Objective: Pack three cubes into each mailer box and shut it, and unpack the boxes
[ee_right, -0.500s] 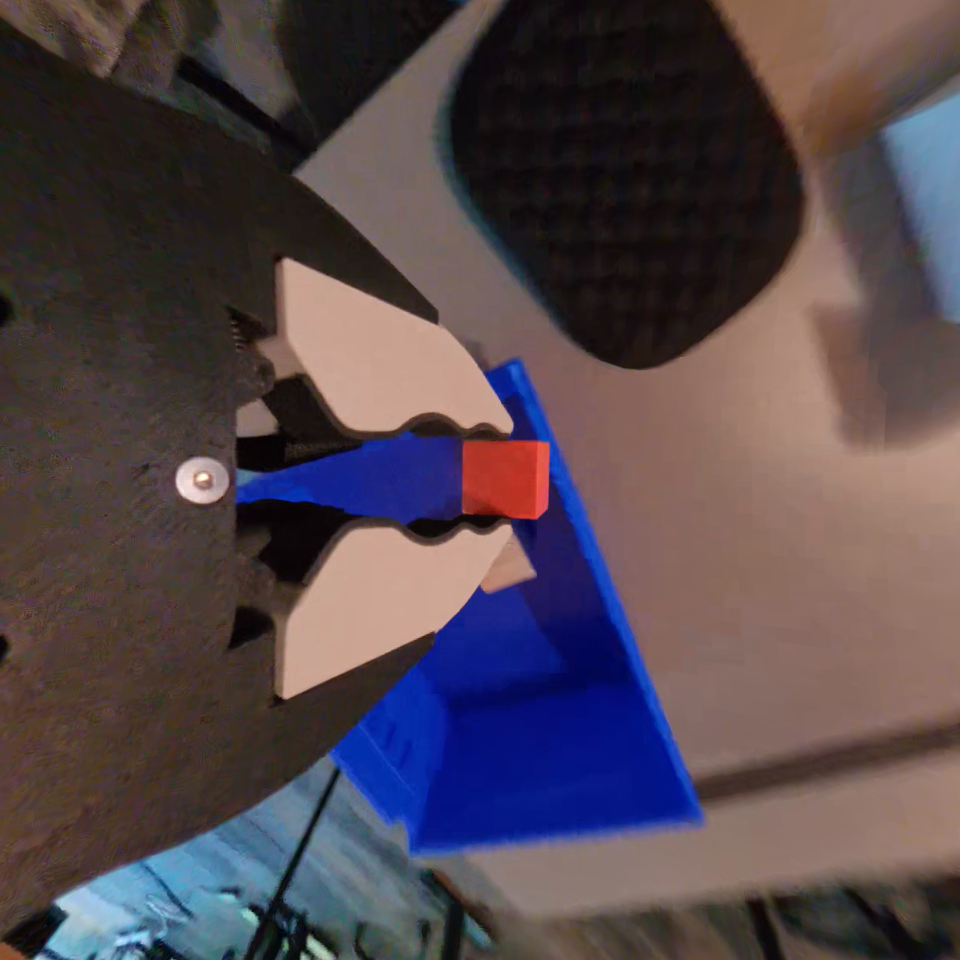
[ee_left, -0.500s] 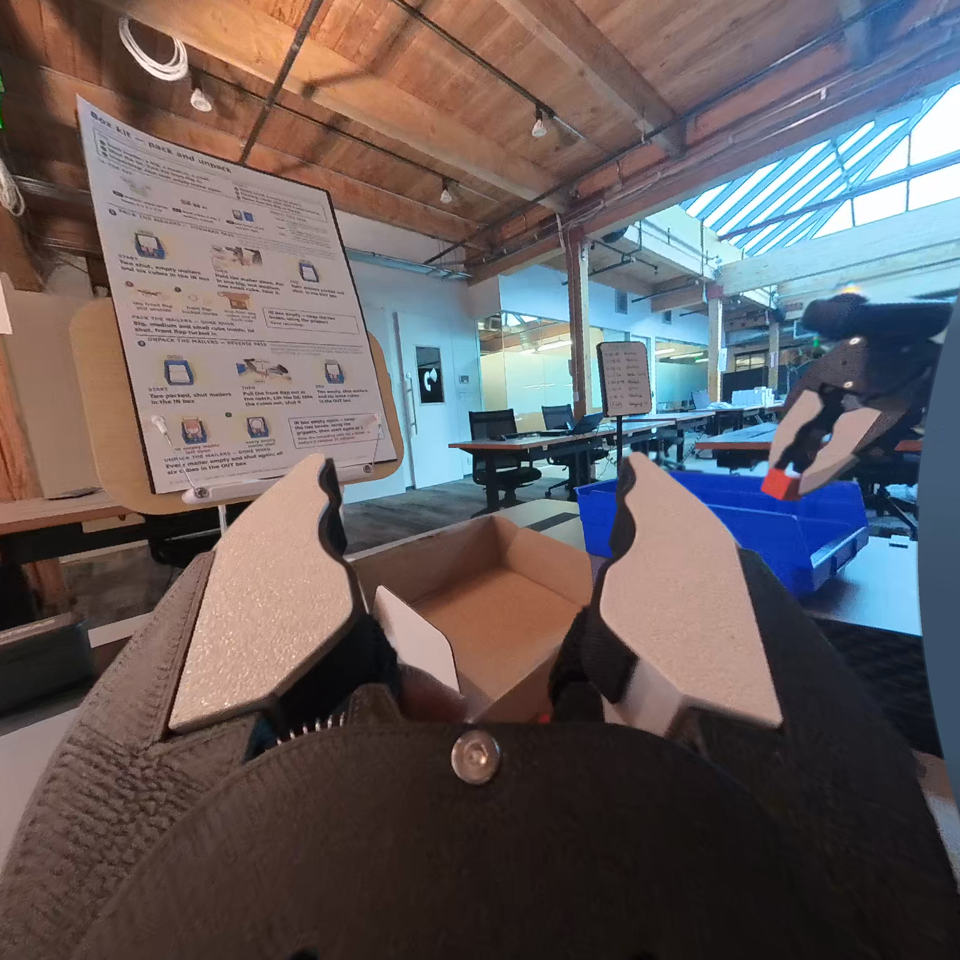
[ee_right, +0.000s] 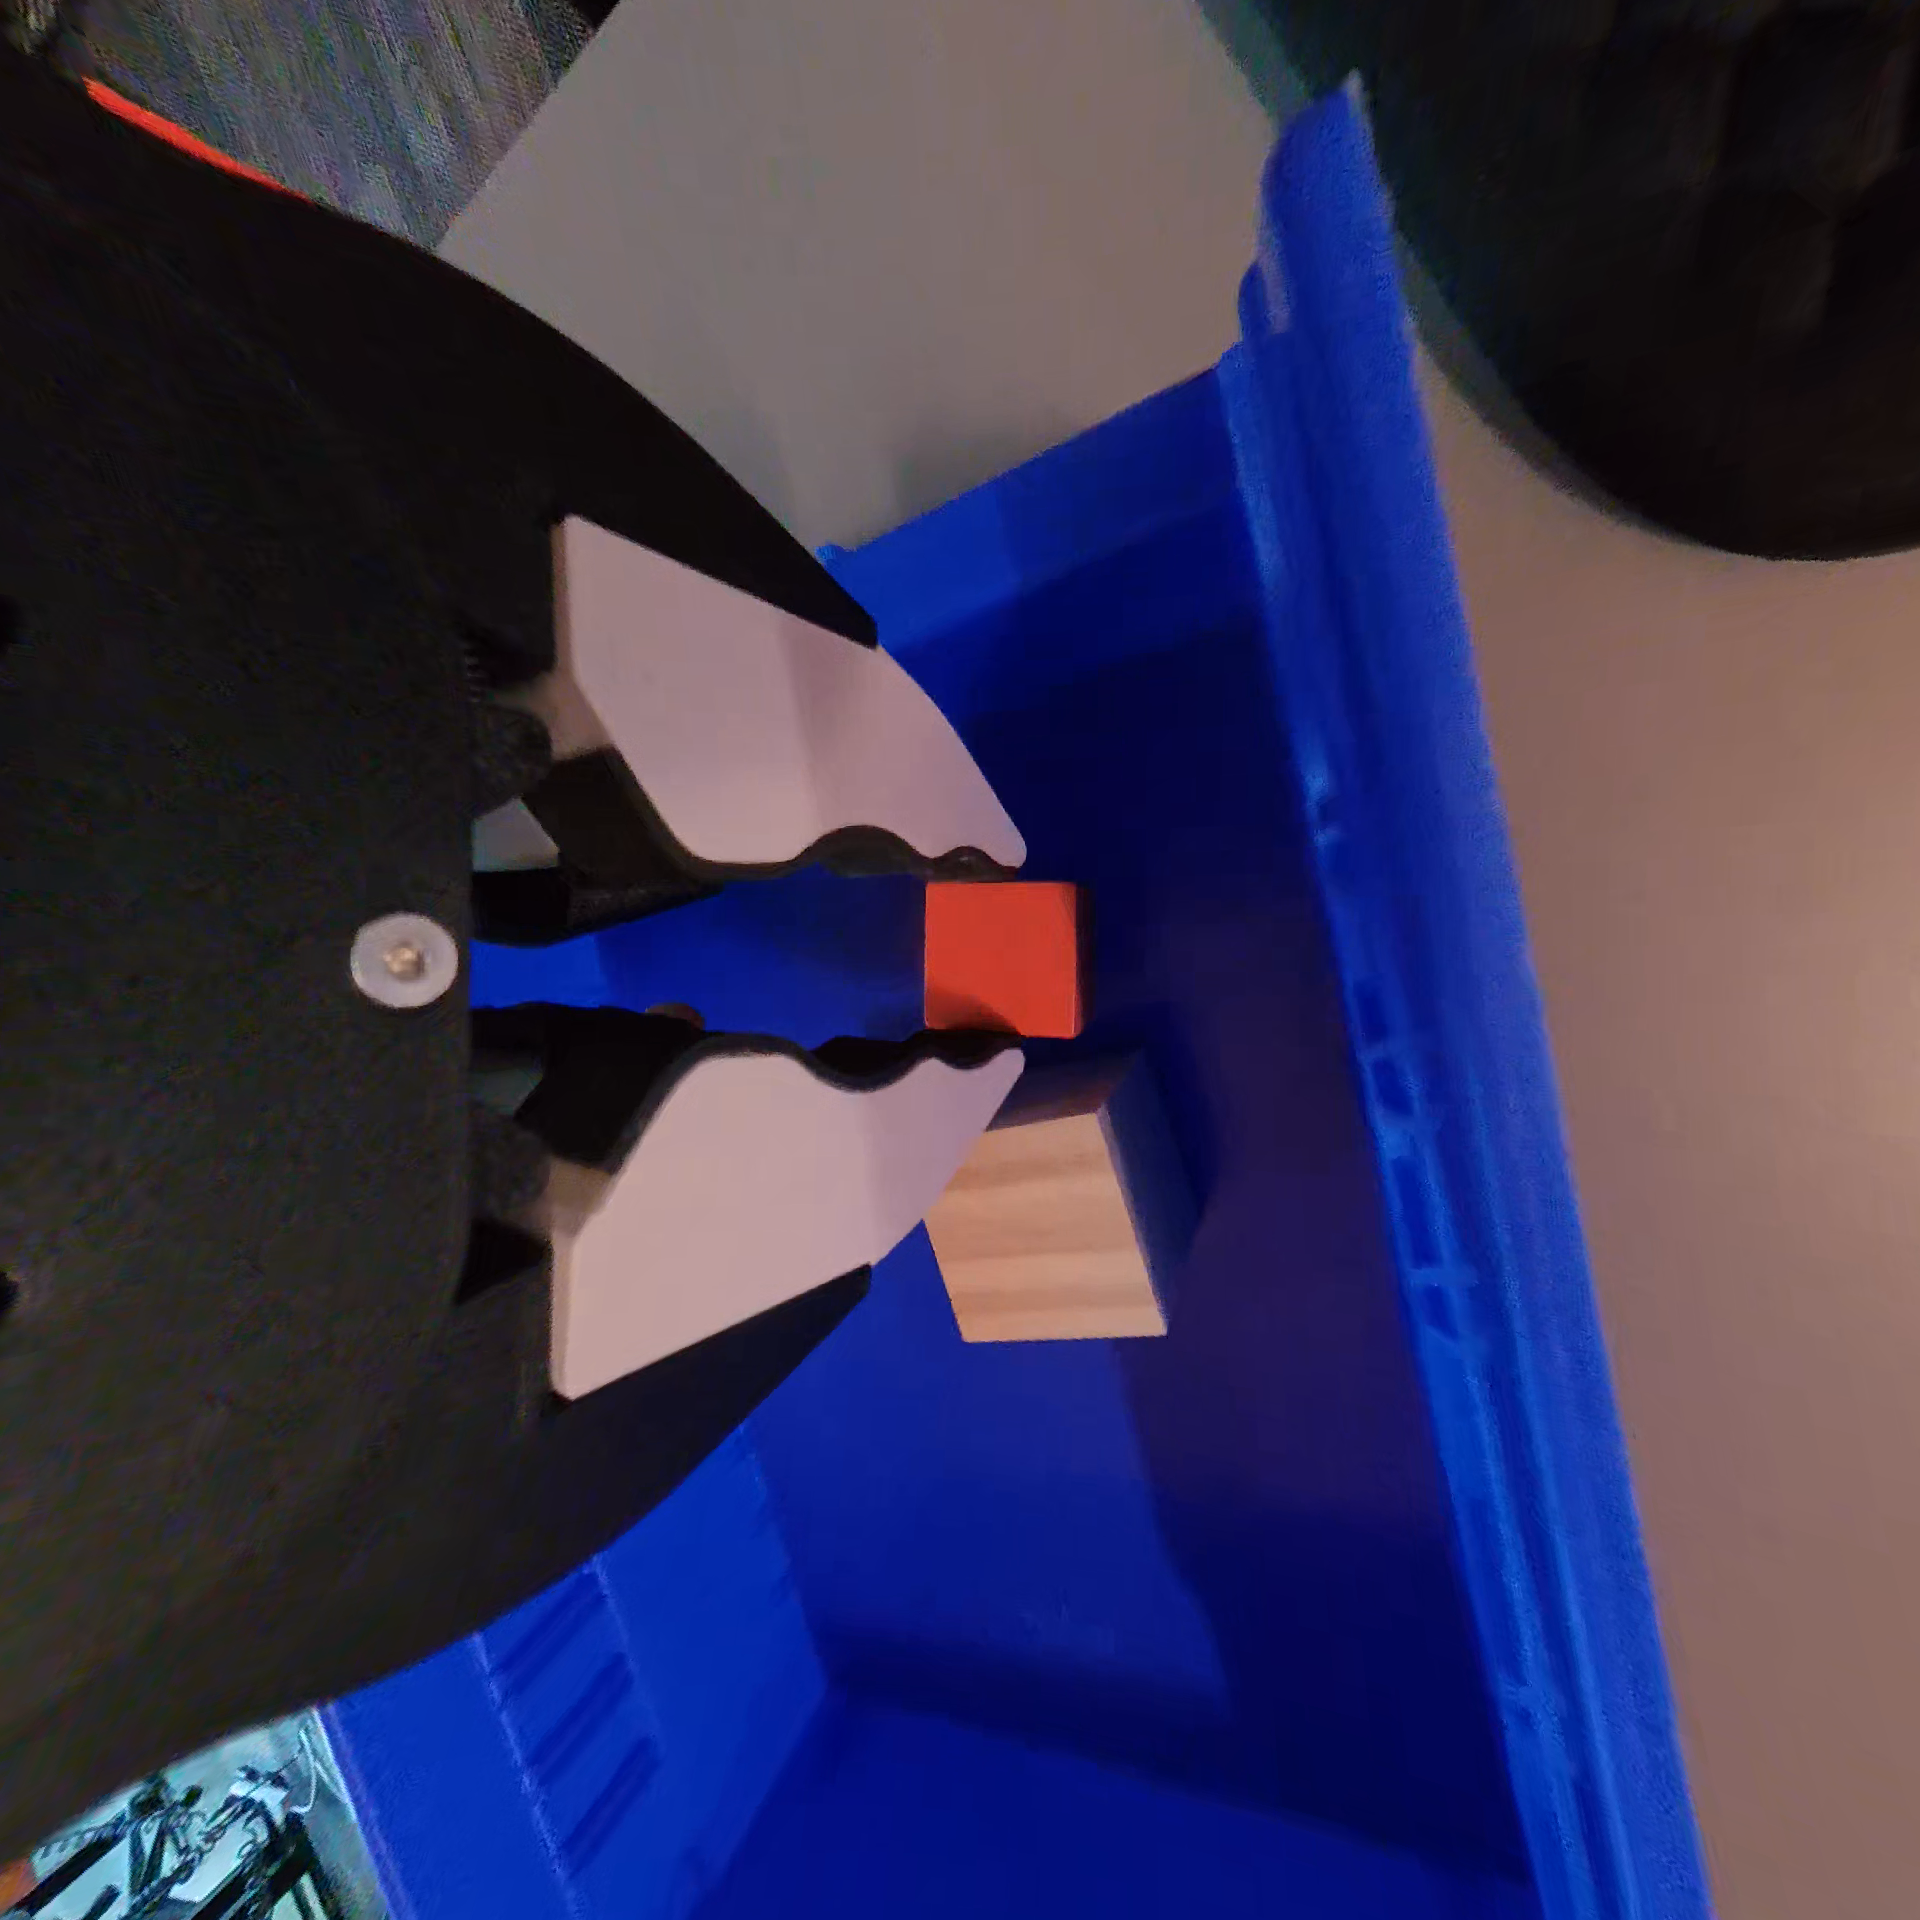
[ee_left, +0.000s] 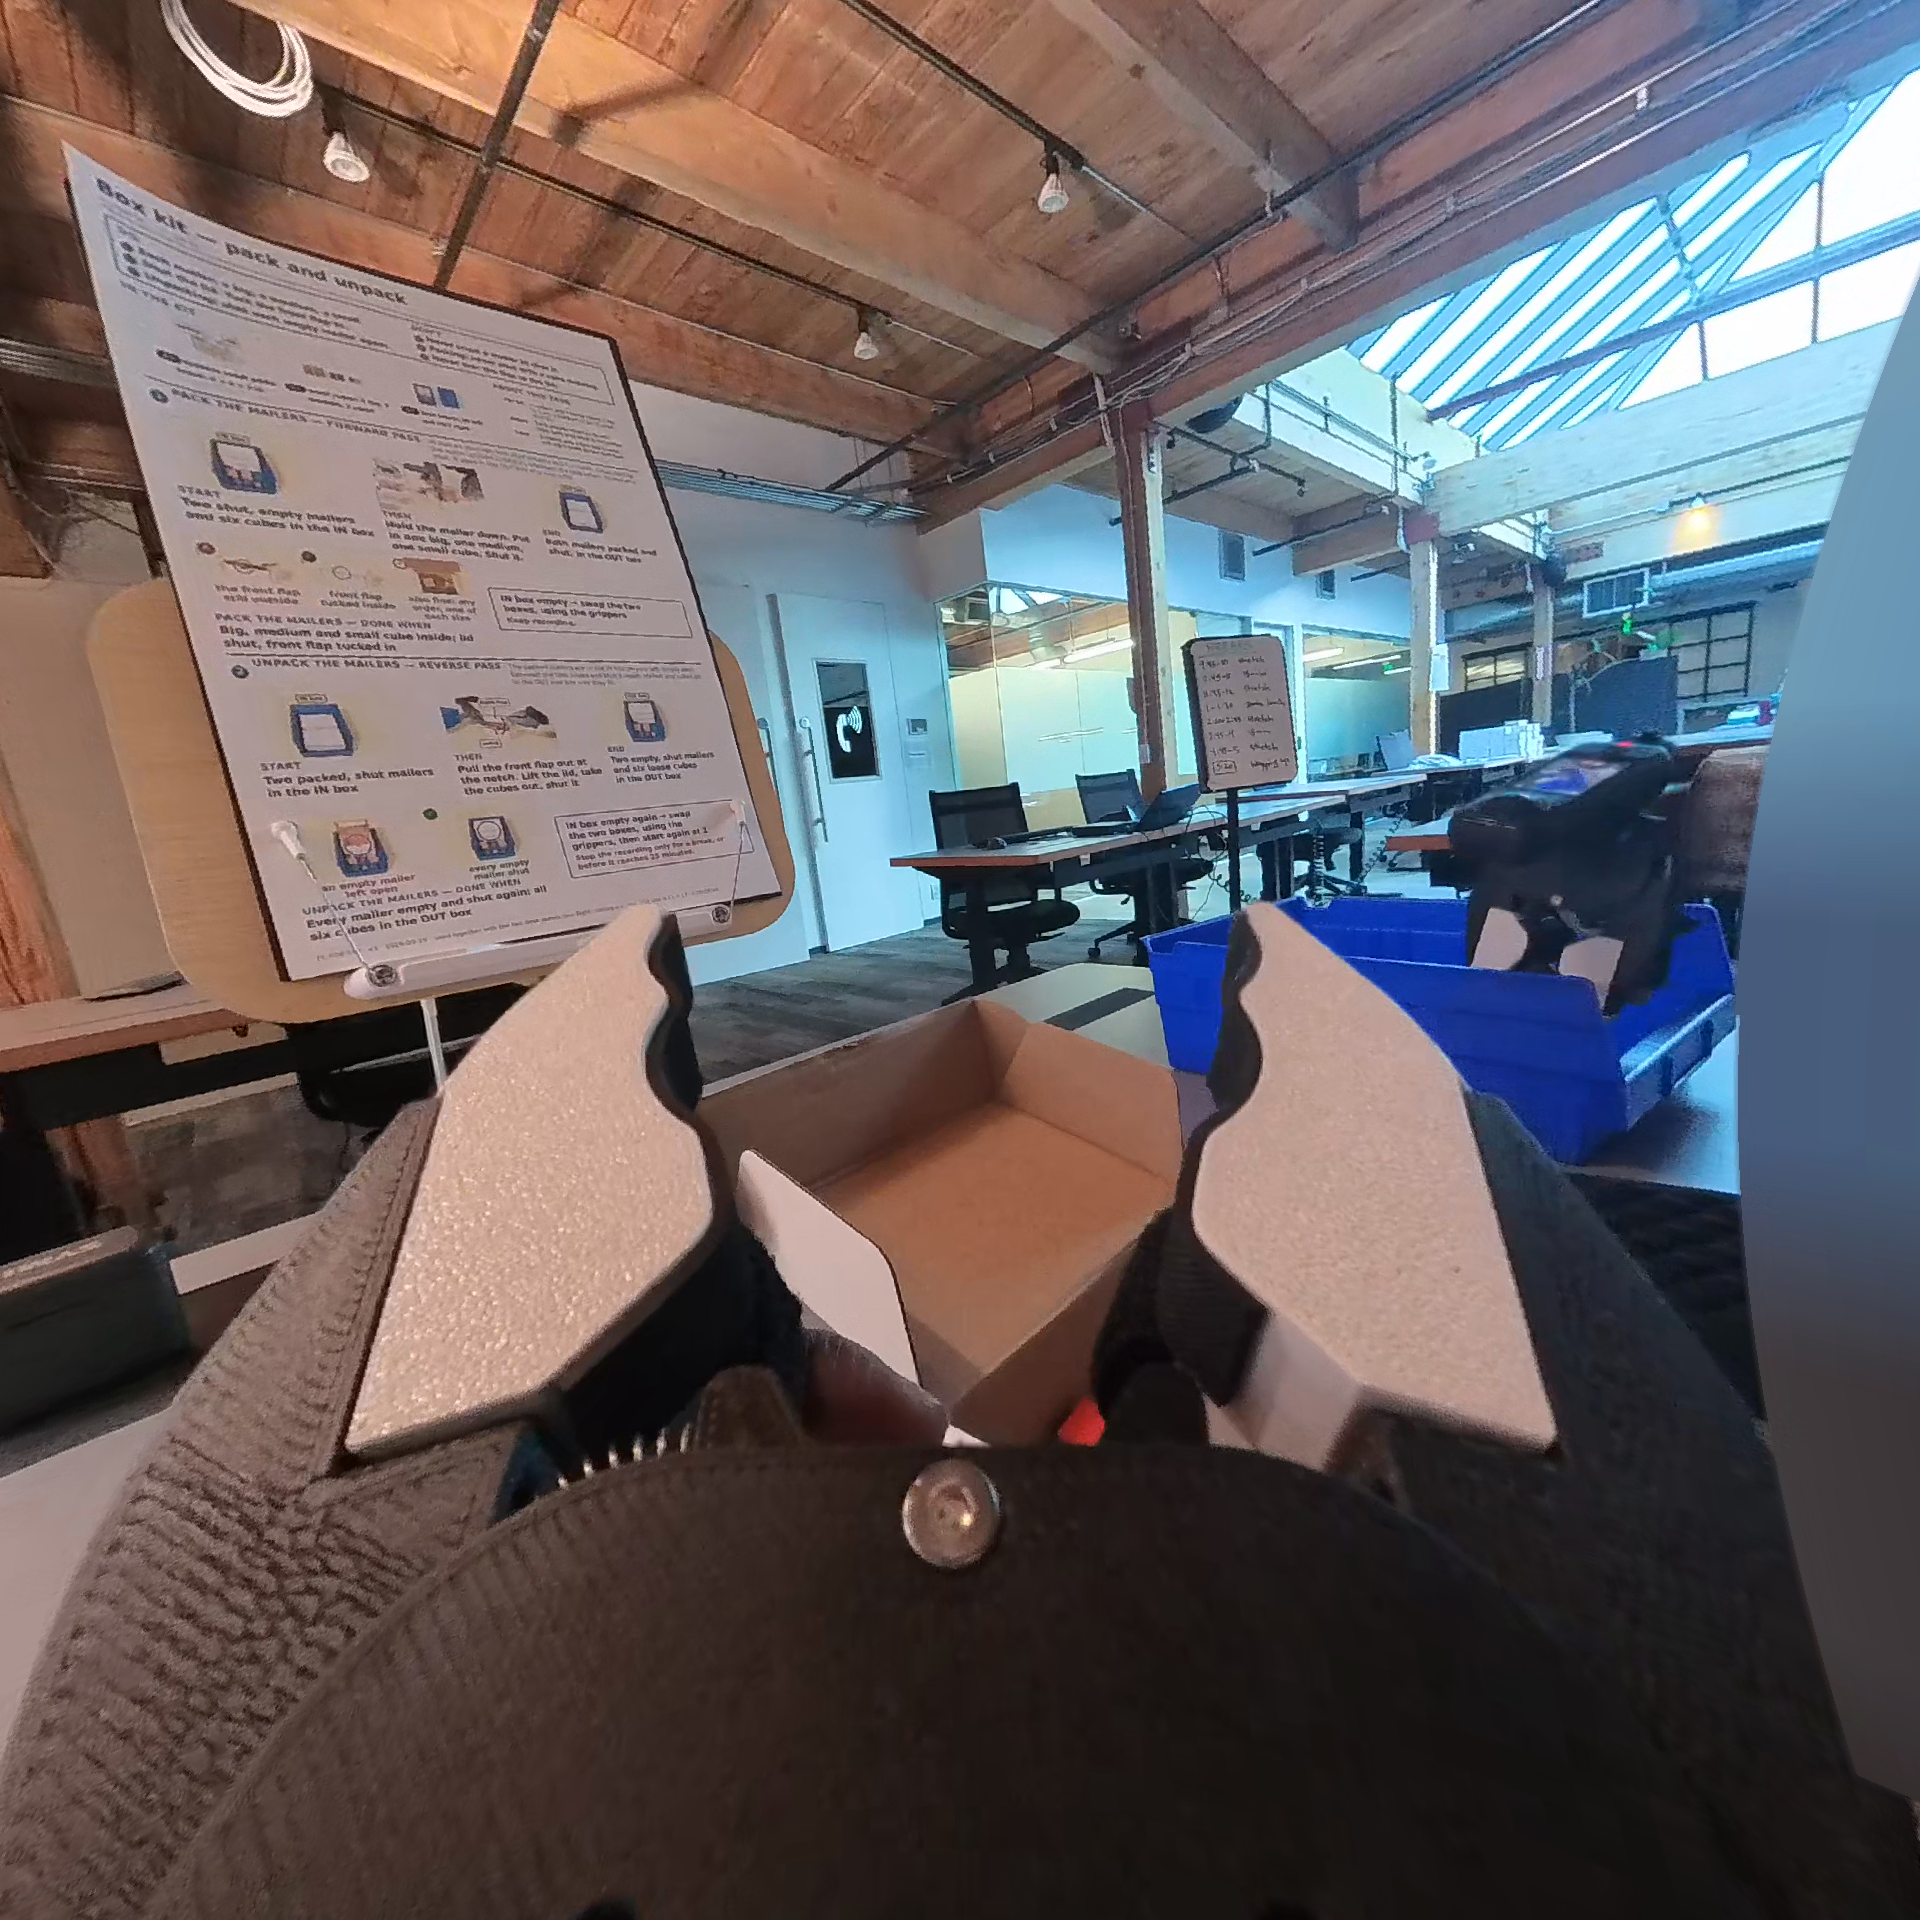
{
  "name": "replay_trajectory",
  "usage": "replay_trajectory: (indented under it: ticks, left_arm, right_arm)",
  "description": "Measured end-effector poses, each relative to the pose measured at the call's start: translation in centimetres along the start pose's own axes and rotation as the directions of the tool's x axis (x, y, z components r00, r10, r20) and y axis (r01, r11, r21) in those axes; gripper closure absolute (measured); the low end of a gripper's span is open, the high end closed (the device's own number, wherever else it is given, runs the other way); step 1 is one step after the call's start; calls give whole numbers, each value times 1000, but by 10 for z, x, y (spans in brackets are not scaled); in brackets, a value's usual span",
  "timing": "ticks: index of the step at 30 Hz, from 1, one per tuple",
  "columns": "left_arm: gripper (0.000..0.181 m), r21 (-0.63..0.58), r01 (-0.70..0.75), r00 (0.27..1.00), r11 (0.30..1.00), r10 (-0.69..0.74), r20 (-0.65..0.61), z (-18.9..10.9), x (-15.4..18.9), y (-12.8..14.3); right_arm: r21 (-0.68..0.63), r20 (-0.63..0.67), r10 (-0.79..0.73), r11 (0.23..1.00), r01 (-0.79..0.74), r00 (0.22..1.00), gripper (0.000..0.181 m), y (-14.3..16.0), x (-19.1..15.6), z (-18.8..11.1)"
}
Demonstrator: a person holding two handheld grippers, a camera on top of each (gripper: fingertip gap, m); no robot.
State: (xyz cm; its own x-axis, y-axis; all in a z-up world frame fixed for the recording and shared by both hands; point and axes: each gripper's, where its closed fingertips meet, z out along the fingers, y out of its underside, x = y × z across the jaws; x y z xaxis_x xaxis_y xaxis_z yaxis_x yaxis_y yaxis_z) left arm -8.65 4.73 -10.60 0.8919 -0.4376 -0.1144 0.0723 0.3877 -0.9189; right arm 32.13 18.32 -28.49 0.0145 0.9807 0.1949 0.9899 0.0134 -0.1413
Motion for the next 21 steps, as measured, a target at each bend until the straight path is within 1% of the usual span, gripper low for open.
replay_trajectory:
  ticks: [2,5,7,9,10,11,12,13,14,15,16,17,18,19,20,21]
  left_arm:
    - [84,-7,3,1000,1000,-3,-7,1,1,1]
    - [84,-23,-2,1000,1000,2,-11,1,3,3]
    - [84,-38,4,1000,999,-5,-13,1,3,5]
    - [84,-63,14,1000,998,-15,-10,2,3,8]
    - [84,-88,16,1000,996,-17,-14,2,4,11]
    - [84,-122,15,1000,992,-18,-23,3,5,14]
    - [84,-156,10,999,988,-15,-32,4,7,17]
    - [86,-191,2,999,982,-10,-42,5,9,20]
    - [87,-229,-12,998,973,-1,-56,6,12,23]
    - [89,-271,-34,997,962,15,-73,7,15,27]
    - [90,-320,-65,995,945,36,-95,8,20,32]
    - [92,-377,-99,991,921,57,-119,9,23,38]
    - [92,-444,-127,988,887,72,-138,10,27,45]
    - [92,-510,-153,982,847,74,-171,10,32,52]
    - [93,-569,-177,974,803,61,-217,10,41,59]
    - [96,-621,-205,962,756,39,-270,10,52,66]
  right_arm:
    - [-9,2,6,1000,-6,1000,154,4,1,3]
    - [12,22,27,1000,-27,999,153,2,-1,5]
    - [20,13,38,999,-39,999,145,2,-1,3]
    - [53,-28,60,997,-59,998,139,-2,1,-4]
    - [82,-57,84,993,-79,995,134,-5,3,-12]
    - [148,-101,119,984,-103,988,131,-13,7,-23]
    - [248,-162,163,961,-120,973,129,-26,12,-39]
    - [376,-219,212,919,-118,952,126,-43,16,-58]
    - [524,-257,264,846,-95,930,123,-63,17,-82]
    - [681,-263,307,730,-49,915,120,-86,12,-108]
    - [824,-248,336,567,15,909,117,-109,2,-138]
    - [927,-221,351,367,84,910,113,-128,-12,-168]
    - [977,-195,349,146,153,916,112,-140,-30,-198]
    - [980,-160,343,-57,190,926,117,-146,-47,-222]
    - [968,-92,317,-196,160,944,119,-150,-61,-234]
    - [956,-20,276,-278,100,961,118,-155,-71,-236]
